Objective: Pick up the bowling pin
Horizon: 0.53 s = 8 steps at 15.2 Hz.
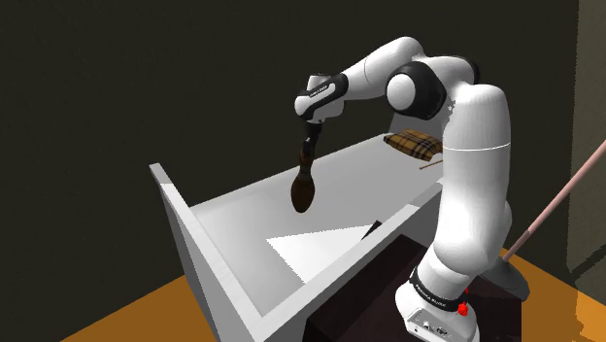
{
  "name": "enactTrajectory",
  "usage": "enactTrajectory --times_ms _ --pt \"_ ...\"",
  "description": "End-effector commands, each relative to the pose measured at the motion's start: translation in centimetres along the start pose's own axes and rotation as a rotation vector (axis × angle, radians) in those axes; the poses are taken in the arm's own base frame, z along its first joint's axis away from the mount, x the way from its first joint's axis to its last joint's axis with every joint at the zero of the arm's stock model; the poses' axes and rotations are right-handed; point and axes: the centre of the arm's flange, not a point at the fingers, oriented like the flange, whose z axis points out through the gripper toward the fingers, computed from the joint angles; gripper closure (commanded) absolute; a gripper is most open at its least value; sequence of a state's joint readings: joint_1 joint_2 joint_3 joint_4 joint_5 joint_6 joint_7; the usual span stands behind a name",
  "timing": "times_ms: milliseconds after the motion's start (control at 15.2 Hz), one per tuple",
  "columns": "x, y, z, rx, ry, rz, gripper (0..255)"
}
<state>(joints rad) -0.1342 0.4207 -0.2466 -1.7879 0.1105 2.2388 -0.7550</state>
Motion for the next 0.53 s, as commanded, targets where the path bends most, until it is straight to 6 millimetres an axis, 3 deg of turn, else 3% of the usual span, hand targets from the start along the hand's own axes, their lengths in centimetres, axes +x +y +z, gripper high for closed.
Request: enactTrajectory --times_ms 0,462 --pt "0.0 0.1 -1.0 -0.001 0.002 0.000 255" --pt "0.1 0.2 -4.7 -0.001 0.002 0.000 255"
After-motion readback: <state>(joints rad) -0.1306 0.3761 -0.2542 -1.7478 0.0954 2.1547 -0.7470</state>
